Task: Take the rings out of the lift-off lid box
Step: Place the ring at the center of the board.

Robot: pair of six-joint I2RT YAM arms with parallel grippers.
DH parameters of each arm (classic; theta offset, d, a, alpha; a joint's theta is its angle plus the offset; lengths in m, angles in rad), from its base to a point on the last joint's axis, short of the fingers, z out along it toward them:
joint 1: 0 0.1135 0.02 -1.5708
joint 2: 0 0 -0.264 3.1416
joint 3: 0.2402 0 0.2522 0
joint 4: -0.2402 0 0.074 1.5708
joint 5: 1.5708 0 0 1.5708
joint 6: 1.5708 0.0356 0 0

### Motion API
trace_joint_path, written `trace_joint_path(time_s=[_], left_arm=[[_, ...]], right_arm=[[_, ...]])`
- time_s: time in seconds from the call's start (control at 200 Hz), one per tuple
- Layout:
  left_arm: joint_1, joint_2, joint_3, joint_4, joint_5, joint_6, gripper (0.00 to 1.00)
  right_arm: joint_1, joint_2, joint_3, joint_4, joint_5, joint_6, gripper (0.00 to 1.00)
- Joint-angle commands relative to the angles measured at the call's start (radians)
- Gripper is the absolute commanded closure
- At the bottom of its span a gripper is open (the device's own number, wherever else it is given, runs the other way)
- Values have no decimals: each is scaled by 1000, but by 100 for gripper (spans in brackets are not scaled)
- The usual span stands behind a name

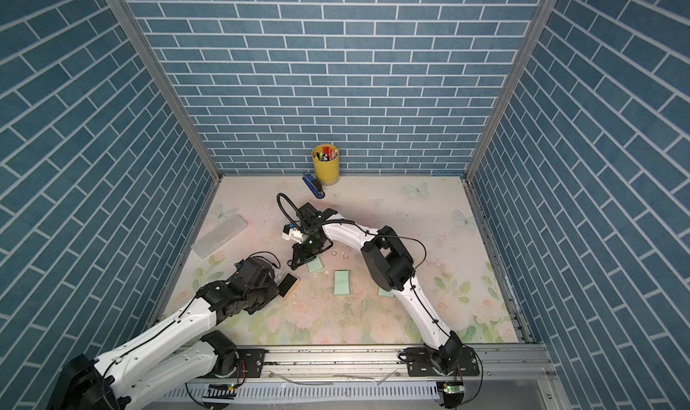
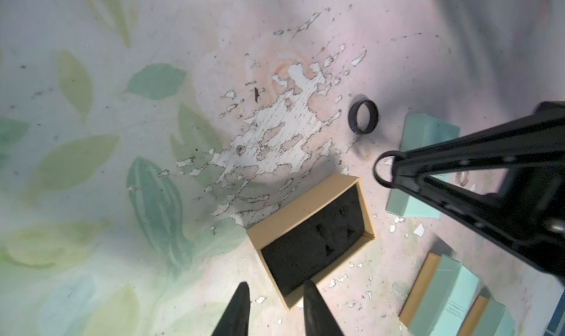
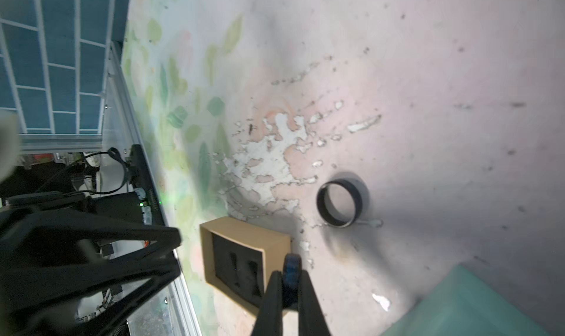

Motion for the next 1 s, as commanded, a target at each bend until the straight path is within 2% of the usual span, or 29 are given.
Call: trace_joint_path(time_s=[0.0, 0.205, 0.44, 0.545, 0.72, 0.995], left_arm=[[8, -24, 23, -87, -27, 42, 67], [52, -9, 51, -88, -28, 131, 67], [63, 8, 53, -39, -27, 153, 67], [86, 31, 56, -11, -9, 186, 65], [139, 110, 78, 41, 30, 251, 65], [159, 243, 108, 83, 34, 329, 69]], right_arm=[[-14, 29, 41, -69, 49, -14, 100], [-24, 43, 55, -72, 81, 15, 100], [-32, 80, 109, -111, 141, 39, 99], [-32, 105, 153, -145, 137, 34, 92], [-33, 84, 155, -152, 158, 39, 75], [-33, -21, 101, -163, 166, 34, 69]])
